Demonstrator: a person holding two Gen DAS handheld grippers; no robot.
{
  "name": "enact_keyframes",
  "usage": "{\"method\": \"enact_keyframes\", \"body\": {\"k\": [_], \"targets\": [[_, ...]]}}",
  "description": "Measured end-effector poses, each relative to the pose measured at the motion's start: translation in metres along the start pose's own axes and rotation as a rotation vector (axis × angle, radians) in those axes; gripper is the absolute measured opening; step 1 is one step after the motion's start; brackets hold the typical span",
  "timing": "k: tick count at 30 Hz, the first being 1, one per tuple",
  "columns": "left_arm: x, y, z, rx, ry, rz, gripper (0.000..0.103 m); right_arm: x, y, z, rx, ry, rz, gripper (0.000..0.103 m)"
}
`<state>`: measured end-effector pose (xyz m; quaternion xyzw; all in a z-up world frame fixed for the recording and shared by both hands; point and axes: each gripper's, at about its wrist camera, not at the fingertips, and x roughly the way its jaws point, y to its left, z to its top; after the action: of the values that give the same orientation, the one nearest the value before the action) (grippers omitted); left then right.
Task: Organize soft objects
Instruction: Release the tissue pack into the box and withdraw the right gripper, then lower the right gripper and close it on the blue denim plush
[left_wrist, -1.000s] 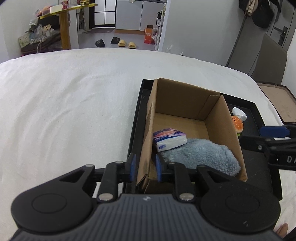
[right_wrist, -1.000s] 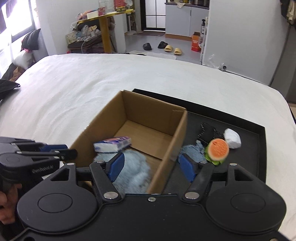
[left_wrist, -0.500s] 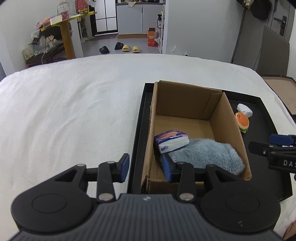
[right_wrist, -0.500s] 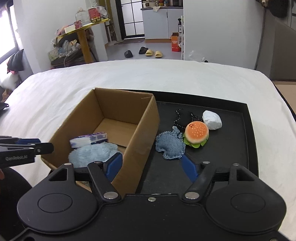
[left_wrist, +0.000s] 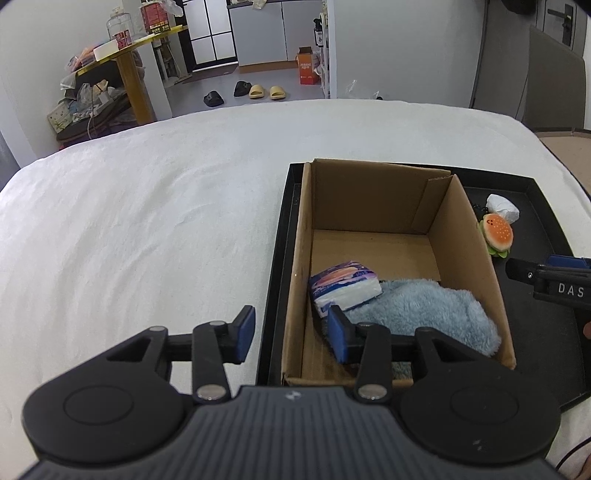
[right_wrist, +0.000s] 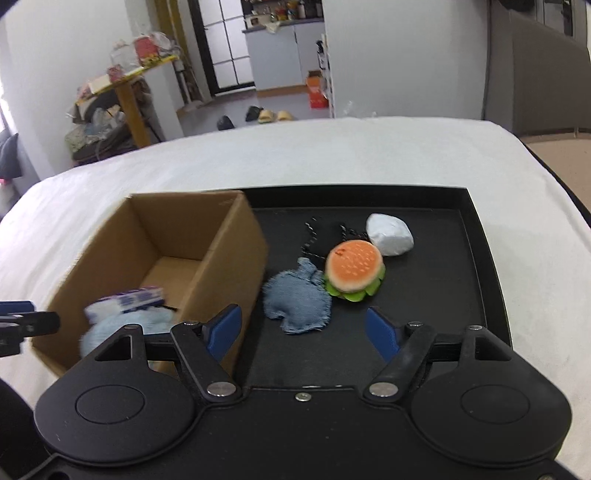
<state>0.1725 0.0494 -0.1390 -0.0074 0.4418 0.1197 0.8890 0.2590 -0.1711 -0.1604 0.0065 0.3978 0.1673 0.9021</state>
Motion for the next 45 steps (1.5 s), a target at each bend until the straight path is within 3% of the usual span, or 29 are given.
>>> {"method": "enact_keyframes", "body": {"k": [12, 22, 23, 25, 26, 27, 33, 45], "targets": [[0.017, -0.015, 0.005, 0.078, 0.004, 0.090, 0.042, 0.049, -0.006, 0.010, 0.012, 0.059, 0.031, 0.073], [0.029, -0.023, 0.011, 0.094, 0.025, 0.142, 0.044, 0.071, -0.007, 0.002, -0.013, 0.123, 0.005, 0.068], [0.029, -0.025, 0.010, 0.099, 0.026, 0.147, 0.045, 0.069, -0.006, 0.002, -0.029, 0.117, -0.004, 0.064], [0.030, -0.026, 0.009, 0.102, 0.030, 0.156, 0.045, 0.066, -0.003, 0.001, -0.052, 0.109, -0.006, 0.047], [0.030, -0.026, 0.009, 0.102, 0.031, 0.159, 0.045, 0.064, -0.002, 0.001, -0.056, 0.110, 0.000, 0.030], [0.030, -0.025, 0.009, 0.099, 0.032, 0.161, 0.045, 0.063, -0.003, 0.002, -0.050, 0.113, 0.008, 0.028], [0.027, -0.024, 0.008, 0.086, 0.035, 0.160, 0.045, 0.053, -0.009, 0.001, -0.033, 0.130, 0.001, 0.022], [0.016, -0.016, 0.005, 0.049, 0.018, 0.146, 0.045, 0.010, -0.015, -0.005, 0.002, 0.108, -0.078, 0.020]]}}
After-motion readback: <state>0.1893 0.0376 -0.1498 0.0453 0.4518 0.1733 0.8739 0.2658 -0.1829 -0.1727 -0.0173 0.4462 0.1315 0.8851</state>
